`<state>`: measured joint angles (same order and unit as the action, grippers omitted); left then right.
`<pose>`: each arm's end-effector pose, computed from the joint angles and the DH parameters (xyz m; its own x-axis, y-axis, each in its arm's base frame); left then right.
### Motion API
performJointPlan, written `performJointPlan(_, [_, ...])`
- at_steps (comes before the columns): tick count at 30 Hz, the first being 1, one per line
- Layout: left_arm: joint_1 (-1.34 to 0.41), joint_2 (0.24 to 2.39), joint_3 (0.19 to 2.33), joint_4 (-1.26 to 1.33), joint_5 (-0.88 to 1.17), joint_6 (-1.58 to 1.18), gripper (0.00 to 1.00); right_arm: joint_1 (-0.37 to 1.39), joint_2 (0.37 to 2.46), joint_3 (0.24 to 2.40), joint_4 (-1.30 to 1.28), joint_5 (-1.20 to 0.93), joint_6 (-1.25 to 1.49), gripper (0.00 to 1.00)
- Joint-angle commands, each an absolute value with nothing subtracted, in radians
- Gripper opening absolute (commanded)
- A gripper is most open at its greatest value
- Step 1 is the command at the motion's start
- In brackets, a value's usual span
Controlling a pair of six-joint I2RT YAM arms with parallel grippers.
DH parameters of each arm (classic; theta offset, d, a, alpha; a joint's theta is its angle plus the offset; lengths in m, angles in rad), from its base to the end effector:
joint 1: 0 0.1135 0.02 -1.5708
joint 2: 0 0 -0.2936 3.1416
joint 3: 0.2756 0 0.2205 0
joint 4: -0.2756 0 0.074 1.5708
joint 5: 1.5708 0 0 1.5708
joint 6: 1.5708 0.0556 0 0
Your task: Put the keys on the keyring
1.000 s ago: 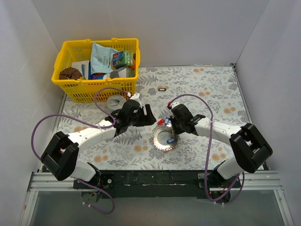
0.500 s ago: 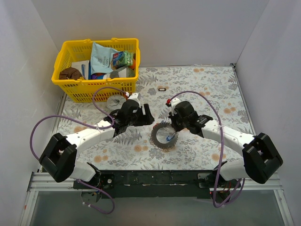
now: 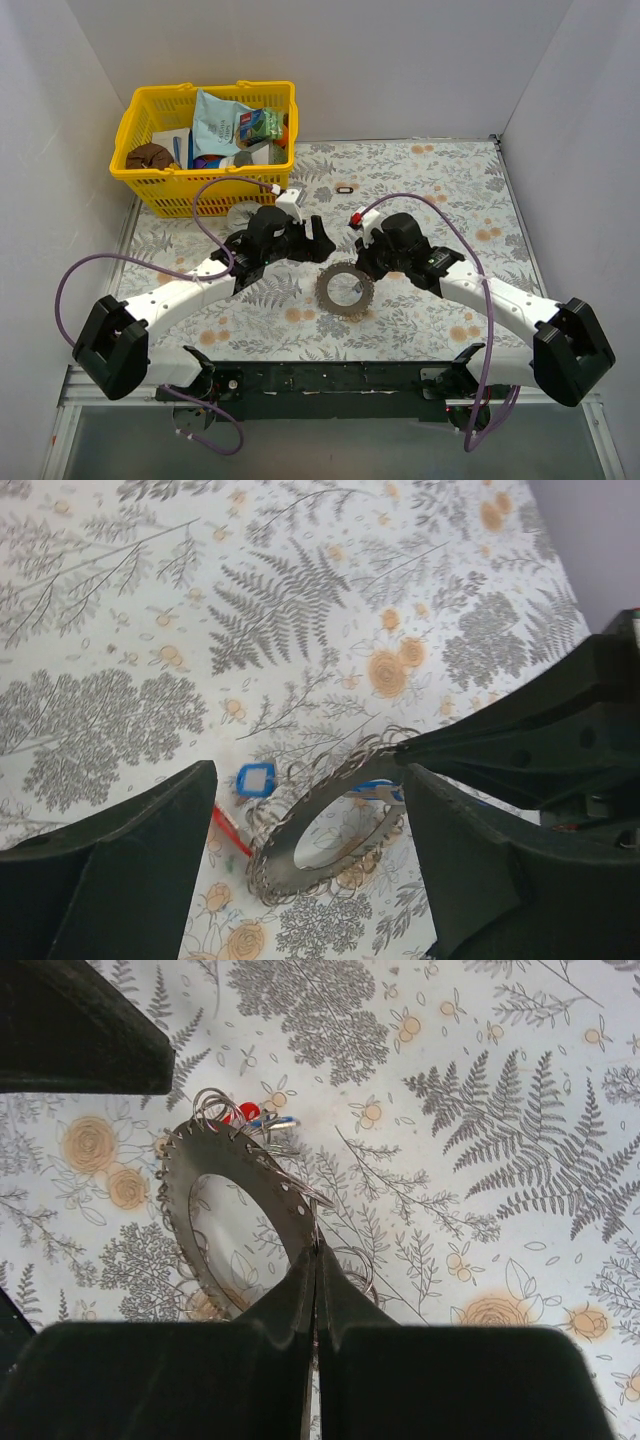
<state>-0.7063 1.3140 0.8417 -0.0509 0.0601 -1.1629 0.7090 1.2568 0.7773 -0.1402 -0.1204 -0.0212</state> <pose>0.2062 -0.1803 0.2897 -0.7818 -0.5374 -0.3161 -0.0762 0.5855 -0.8071 0.1857 0.1681 0.2731 -0.4255 -0.3927 -0.8154 -0.7297 0.6817 0.0525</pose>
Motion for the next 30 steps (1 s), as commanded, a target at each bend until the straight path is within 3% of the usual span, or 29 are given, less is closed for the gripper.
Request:
performJointPlan(1, [-0.706, 1.221, 0.805, 0.066, 0.188, -1.049, 0.75, 0.709, 1.200, 0.764, -0.055, -0.227, -0.063, 0.01])
performJointPlan(18, [-0.707, 1.158, 0.752, 0.170, 0.583, -0.917, 0.73, 0.686, 1.129, 0.727, 0.040, -0.400, -0.141, 0.01])
performJointPlan(30, [-0.706, 1.198, 0.790, 0.078, 0.512, -0.894, 0.52, 0.658, 1.060, 0.666, 0.104, -0.505, -0.157, 0.01])
